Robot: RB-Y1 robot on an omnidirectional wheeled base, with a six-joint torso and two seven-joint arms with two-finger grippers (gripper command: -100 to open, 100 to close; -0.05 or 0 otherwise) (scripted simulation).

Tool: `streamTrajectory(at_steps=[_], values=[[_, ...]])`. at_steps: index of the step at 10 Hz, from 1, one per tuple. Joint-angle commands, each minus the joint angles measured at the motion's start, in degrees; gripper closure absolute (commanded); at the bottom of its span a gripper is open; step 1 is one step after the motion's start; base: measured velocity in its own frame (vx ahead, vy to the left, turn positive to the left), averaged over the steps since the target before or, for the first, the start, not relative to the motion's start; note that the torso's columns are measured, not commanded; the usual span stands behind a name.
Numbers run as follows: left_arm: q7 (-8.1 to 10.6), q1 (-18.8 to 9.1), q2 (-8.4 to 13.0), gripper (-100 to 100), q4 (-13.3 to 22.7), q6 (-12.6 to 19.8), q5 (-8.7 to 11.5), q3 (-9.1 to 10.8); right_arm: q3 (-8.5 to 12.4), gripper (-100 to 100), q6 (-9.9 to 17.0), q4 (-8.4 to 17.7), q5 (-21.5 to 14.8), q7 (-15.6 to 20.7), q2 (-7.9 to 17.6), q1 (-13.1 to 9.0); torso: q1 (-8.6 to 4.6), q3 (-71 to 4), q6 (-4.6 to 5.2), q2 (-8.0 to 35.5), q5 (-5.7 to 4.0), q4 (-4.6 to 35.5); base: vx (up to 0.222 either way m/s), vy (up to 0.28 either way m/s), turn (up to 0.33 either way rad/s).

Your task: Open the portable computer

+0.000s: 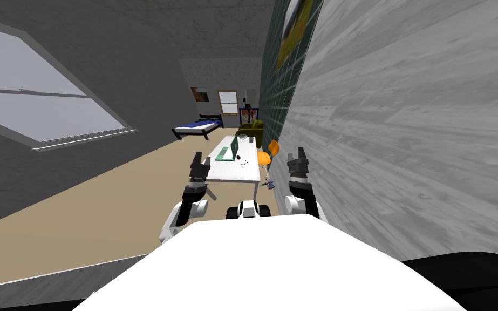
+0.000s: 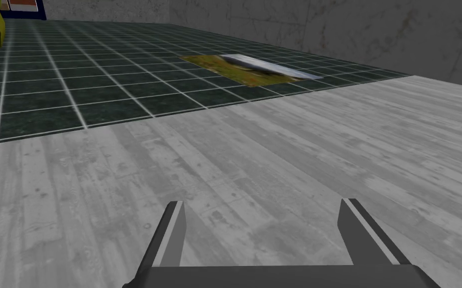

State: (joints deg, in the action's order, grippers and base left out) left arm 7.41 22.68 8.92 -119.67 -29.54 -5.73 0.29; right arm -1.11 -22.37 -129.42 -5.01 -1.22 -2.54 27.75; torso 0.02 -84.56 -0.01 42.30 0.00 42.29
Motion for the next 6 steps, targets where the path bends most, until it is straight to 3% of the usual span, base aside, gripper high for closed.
streamTrajectory(at_steps=[1,6], values=[[-0.45,-2.4,1.1,-100,2.7,3.2,-0.7,1.46,0.0,0,0.0,0.0,0.0,0.0,0.0,0.0,0.0,0.0,0.01,0.0,0.0,0.0,0.006,-0.021,-0.136],[-1.35,-6.9,2.8,-100,9.0,8.6,-2.1,4.53,0.0,0,0.0,0.0,0.0,0.0,0.0,0.0,-0.01,0.0,0.0,0.0,-0.01,0.0,0.009,-0.022,-0.155]])
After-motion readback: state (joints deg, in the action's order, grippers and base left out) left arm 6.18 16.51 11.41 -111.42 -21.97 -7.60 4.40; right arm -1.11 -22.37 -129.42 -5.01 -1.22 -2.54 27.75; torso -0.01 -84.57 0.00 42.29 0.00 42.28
